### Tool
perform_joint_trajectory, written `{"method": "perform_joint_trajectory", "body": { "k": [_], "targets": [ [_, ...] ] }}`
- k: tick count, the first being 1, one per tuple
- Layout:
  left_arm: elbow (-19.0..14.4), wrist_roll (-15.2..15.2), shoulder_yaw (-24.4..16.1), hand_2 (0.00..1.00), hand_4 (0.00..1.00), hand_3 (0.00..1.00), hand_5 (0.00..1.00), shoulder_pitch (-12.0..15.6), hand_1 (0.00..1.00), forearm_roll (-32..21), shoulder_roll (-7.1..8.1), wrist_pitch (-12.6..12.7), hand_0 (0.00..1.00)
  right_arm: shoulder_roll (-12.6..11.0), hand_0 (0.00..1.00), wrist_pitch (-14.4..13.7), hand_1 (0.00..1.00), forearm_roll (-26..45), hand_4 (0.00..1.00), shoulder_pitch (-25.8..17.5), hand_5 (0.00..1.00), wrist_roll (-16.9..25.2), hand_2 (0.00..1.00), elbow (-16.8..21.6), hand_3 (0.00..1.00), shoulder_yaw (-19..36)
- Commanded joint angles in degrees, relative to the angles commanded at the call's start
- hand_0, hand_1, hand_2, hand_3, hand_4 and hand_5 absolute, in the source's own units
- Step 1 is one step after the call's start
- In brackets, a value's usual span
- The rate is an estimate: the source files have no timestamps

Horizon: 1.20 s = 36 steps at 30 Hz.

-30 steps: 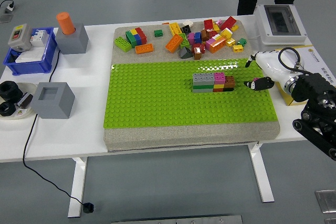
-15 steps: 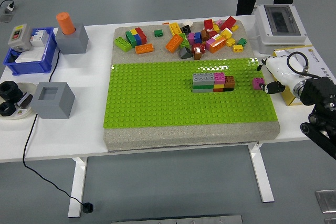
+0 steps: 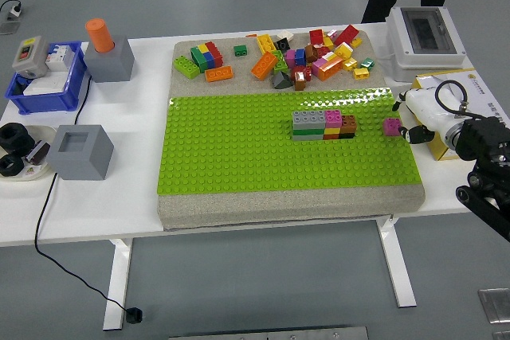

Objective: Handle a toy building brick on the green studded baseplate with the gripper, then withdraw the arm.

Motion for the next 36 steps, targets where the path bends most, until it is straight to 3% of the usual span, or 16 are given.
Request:
{"method": "perform_joint_trajectory", "body": {
  "k": [11,26,36],
  "targets": [
    [0.00,0.10,-0.01,0.755,0.998,0.444,0.878,-0.46,0.801,0.19,0.18,-0.17,0.787,0.31,0.798,1.56,0.801,6.36,0.682,0.73,0.106,-1.37,0.847,-0.43,0.736,0.80],
    [0.00,0.02,0.22,0.755,0.998,0.446,0.874,-0.60,0.802,-0.37,0.15,-0.04,0.787,0.82,0.808,2.77,0.804,8.79,0.705,1.23,0.109,-2.34,0.855,-1.14,0.753,0.31],
    [0.00,-0.03,0.42,0.755,0.998,0.443,0.874,-0.74,0.803,-0.47,0.12,0.14,0.787,2.17,0.812,2.89,0.809,10.24,0.729,2.30,0.121,-2.18,0.858,-3.74,0.728,-0.13]
  ]
}}
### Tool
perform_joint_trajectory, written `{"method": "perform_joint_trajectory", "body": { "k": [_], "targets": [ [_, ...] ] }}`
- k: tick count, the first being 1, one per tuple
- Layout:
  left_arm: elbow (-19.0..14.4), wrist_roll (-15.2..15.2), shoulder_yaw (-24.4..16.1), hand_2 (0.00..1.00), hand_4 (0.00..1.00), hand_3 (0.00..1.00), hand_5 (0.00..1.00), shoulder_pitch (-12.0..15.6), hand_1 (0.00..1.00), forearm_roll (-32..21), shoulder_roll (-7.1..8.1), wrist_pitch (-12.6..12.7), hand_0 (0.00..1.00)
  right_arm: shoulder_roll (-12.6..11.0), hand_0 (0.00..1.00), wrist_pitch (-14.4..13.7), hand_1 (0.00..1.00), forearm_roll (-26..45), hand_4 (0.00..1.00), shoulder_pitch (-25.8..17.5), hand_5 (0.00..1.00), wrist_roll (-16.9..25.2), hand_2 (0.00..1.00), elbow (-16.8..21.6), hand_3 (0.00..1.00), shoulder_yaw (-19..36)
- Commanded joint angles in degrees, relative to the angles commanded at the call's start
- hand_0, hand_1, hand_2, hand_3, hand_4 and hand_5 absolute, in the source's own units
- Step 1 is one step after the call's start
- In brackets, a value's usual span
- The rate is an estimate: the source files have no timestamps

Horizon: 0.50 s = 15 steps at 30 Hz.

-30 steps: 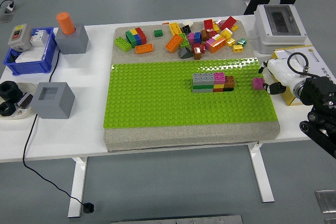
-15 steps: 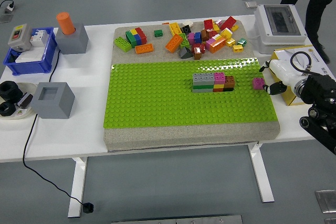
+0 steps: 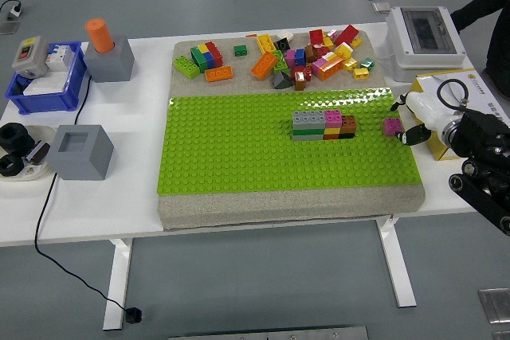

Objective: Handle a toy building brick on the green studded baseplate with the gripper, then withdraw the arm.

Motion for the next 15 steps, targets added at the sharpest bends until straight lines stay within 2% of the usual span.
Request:
{"method": "perform_joint_trajectory", "body": {
  "k": [15],
  "targets": [
    [0.00,-0.01,0.02,0.755,0.998,0.443,0.873,0.04,0.803,-0.08,-0.01,-0.07,0.787,0.42,0.815,0.07,0.814,1.36,0.751,0.55,0.143,0.16,0.860,-1.17,0.715,-0.53]
  ]
}}
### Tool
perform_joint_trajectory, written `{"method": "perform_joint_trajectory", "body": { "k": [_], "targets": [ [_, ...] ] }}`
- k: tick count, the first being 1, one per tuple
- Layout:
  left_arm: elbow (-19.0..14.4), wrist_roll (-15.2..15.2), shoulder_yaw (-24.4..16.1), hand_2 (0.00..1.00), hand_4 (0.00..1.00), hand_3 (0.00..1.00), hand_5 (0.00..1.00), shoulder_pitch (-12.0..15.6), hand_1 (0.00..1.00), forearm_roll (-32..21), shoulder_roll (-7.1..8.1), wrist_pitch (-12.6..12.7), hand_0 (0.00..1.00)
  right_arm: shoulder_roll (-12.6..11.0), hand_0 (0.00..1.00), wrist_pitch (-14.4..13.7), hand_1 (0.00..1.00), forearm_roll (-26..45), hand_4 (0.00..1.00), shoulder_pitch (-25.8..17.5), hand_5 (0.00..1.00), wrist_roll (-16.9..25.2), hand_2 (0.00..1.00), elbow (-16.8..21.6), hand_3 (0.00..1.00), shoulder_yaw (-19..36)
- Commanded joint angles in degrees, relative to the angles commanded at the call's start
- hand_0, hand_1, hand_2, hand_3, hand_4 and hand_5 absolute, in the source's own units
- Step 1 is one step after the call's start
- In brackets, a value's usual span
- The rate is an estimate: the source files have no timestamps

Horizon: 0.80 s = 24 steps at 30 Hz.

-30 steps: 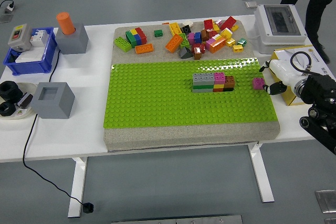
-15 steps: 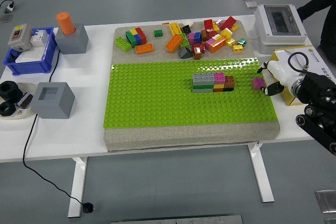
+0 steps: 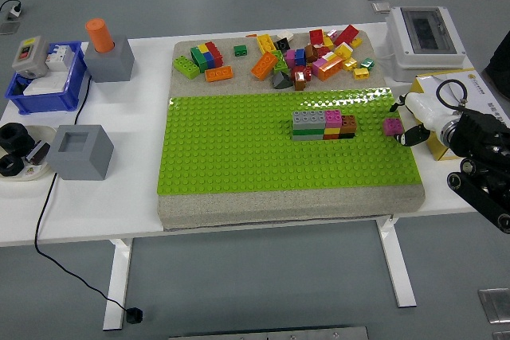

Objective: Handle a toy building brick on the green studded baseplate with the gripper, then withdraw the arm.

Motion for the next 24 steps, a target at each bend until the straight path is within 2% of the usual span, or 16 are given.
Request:
{"method": "perform_joint_trajectory", "body": {
  "k": [7,8,24],
  "targets": [
    [0.00,0.07,0.04,0.755,0.998,0.443,0.874,0.08,0.803,0.00,-0.09,0.01,0.787,0.00,0.815,-0.02,0.814,0.80,0.755,0.10,0.147,0.12,0.861,-0.43,0.705,-0.33],
    [0.00,0.08,0.03,0.755,0.998,0.445,0.875,0.10,0.804,0.02,-0.10,0.01,0.788,0.00,0.812,-0.03,0.814,0.90,0.758,0.12,0.153,0.13,0.859,-0.48,0.675,-0.37],
    [0.00,0.25,-0.17,0.755,0.998,0.446,0.877,0.31,0.804,0.40,-0.15,-0.09,0.788,0.46,0.811,-0.31,0.812,2.58,0.763,0.52,0.164,0.60,0.858,-1.63,0.663,-0.81]
  ]
}}
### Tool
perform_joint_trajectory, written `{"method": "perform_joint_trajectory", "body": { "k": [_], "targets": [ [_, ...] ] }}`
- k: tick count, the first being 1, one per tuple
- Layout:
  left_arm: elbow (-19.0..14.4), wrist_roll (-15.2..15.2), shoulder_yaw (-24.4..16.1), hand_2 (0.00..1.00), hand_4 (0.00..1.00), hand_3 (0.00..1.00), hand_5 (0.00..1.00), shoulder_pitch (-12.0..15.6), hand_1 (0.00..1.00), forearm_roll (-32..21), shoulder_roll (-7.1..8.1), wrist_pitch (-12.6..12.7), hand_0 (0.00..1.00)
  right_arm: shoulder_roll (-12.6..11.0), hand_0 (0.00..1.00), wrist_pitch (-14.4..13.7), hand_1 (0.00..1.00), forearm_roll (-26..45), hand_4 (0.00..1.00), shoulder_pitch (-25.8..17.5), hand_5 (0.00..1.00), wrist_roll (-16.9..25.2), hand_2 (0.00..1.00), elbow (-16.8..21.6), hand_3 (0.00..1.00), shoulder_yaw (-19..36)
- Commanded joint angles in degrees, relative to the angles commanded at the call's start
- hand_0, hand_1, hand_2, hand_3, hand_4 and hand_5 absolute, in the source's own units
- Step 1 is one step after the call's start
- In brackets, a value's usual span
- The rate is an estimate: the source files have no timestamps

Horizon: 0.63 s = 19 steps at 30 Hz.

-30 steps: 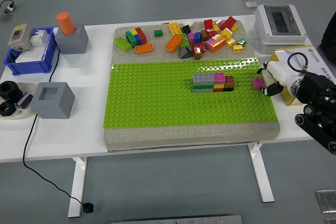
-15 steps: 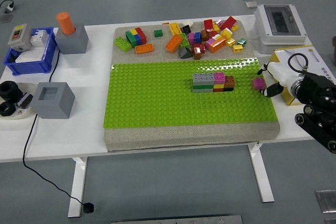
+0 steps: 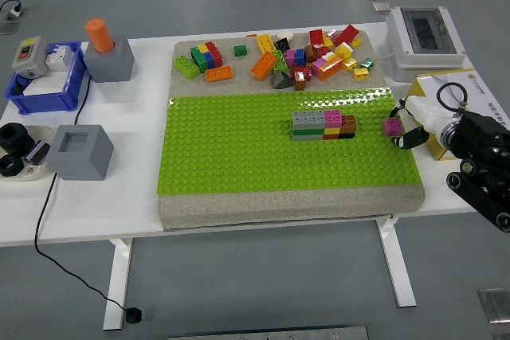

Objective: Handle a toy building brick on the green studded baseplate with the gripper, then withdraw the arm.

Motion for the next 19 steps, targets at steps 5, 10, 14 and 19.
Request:
{"method": "perform_joint_trajectory", "body": {
  "k": [5,10,14,19],
  "targets": [
    [0.00,0.01,-0.03,0.756,0.998,0.446,0.878,0.00,0.804,0.08,0.04,-0.02,0.788,0.19,0.807,-0.08,0.812,0.33,0.764,0.31,0.165,0.15,0.857,-0.61,0.663,0.01],
    [0.00,0.00,-0.13,0.756,0.998,0.447,0.877,-0.09,0.804,0.36,0.16,-0.09,0.788,0.34,0.810,-0.18,0.809,0.61,0.767,0.65,0.172,0.30,0.854,-1.03,0.660,0.14],
    [0.00,-0.05,-0.15,0.755,0.998,0.446,0.877,-0.21,0.804,0.50,0.28,-0.14,0.788,0.41,0.808,-0.20,0.809,0.82,0.769,0.92,0.177,0.39,0.852,-1.39,0.660,0.19],
    [0.00,-0.12,-0.12,0.755,0.998,0.446,0.877,-0.36,0.804,0.44,0.33,-0.16,0.788,0.40,0.808,-0.21,0.809,1.02,0.769,1.12,0.177,0.48,0.852,-1.65,0.660,0.10]
  ]
}}
